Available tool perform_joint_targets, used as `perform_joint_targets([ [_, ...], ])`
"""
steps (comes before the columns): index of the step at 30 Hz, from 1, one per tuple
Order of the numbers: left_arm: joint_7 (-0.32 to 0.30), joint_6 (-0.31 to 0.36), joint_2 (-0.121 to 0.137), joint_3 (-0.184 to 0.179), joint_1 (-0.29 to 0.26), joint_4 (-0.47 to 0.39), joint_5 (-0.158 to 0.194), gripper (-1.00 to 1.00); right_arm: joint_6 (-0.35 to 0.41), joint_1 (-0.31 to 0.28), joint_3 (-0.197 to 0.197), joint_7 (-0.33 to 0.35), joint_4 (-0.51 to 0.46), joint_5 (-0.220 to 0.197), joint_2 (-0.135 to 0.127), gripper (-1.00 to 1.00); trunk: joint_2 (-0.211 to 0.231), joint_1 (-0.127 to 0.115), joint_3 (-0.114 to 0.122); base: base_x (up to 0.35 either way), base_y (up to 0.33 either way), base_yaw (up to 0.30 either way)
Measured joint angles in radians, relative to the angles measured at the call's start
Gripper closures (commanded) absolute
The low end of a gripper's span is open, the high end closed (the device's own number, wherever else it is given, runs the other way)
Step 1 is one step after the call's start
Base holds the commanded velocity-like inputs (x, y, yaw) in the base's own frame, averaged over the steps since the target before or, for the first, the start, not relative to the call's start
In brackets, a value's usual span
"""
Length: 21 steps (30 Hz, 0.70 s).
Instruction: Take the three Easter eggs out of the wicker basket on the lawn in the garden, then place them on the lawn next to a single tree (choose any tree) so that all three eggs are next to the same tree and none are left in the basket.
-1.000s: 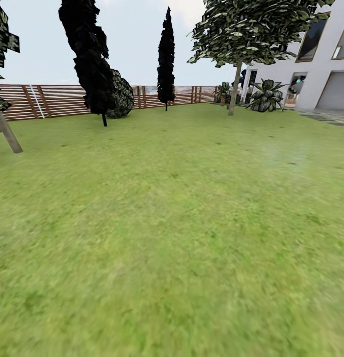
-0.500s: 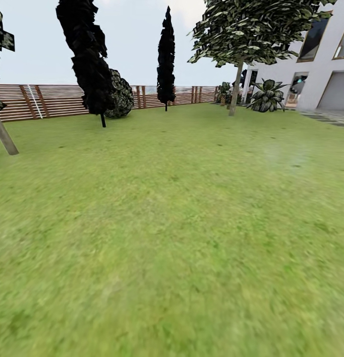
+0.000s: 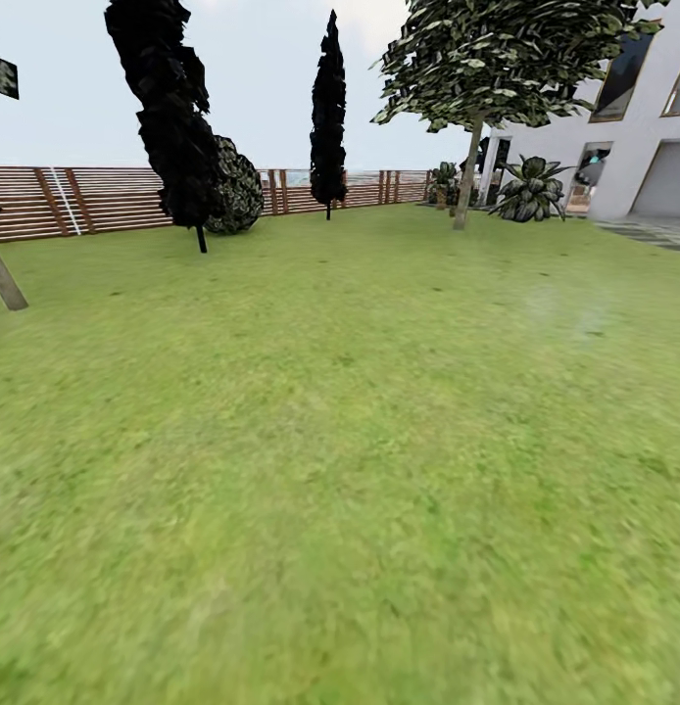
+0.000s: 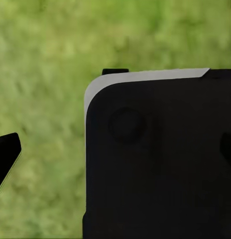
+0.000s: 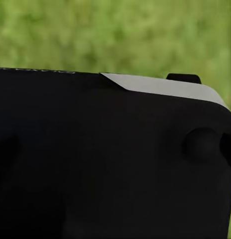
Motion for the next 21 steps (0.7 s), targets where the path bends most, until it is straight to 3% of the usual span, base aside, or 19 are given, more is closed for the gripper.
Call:
perform_joint_targets([
  [21, 0.000, -0.002, 0.000, 0.000, 0.000, 0.000, -0.001, -1.00, 0.000, 0.000, -0.002, 0.001, 0.001, 0.001, -0.002, -1.00, 0.000, 0.000, 0.000, 0.335, 0.000, 0.000],
])
